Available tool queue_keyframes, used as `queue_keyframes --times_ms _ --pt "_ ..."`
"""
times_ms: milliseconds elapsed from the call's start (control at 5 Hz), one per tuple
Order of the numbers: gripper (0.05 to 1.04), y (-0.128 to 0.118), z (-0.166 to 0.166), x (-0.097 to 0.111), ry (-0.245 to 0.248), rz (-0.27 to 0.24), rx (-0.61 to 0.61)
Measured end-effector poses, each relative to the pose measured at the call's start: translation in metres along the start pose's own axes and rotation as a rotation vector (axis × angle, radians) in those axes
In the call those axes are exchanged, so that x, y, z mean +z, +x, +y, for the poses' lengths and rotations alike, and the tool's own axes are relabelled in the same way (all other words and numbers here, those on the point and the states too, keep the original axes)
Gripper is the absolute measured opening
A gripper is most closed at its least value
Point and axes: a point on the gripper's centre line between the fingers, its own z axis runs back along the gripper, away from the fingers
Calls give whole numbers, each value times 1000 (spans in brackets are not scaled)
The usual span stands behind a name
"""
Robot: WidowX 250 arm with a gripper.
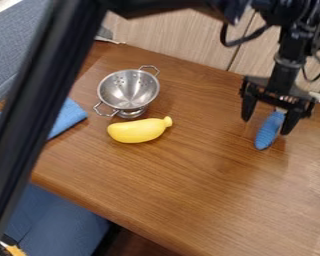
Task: It moves the blue fork to the upper right of table
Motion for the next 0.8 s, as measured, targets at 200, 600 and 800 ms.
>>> queue_keyframes --times_ms 200,600,800 --pt "999 -4 0 25 -21 -58 -8" --pt "999 -9 4 42 -21 -101 -8" --pt "999 -9 4 42 -20 -101 -8"
